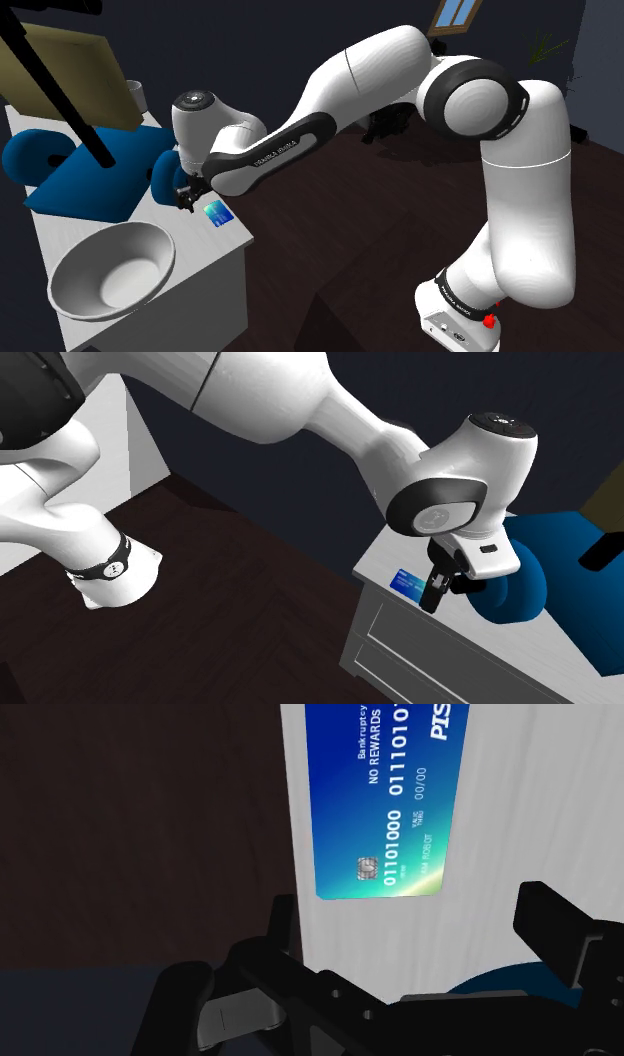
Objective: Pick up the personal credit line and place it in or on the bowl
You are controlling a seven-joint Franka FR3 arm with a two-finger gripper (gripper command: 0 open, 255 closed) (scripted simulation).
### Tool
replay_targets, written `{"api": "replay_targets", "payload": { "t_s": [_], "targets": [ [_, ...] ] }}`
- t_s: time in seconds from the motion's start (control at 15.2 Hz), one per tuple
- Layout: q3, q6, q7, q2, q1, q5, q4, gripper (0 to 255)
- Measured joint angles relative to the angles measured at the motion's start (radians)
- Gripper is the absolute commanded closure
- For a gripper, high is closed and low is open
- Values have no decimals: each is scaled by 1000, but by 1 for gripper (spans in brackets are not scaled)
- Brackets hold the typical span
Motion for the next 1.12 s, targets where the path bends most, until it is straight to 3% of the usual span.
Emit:
{"api": "replay_targets", "payload": {
  "t_s": [0.07,0.92,0.99,1.06,1.12],
  "targets": [
    [-1,1,1,-1,-1,0,-1,255],
    [-2,-16,-4,-14,-12,7,-4,255],
    [-2,-16,-4,-14,-12,7,-4,0],
    [-2,-16,-4,-14,-12,7,-4,0],
    [-42,42,47,-63,17,-34,-87,0]
  ]
}}
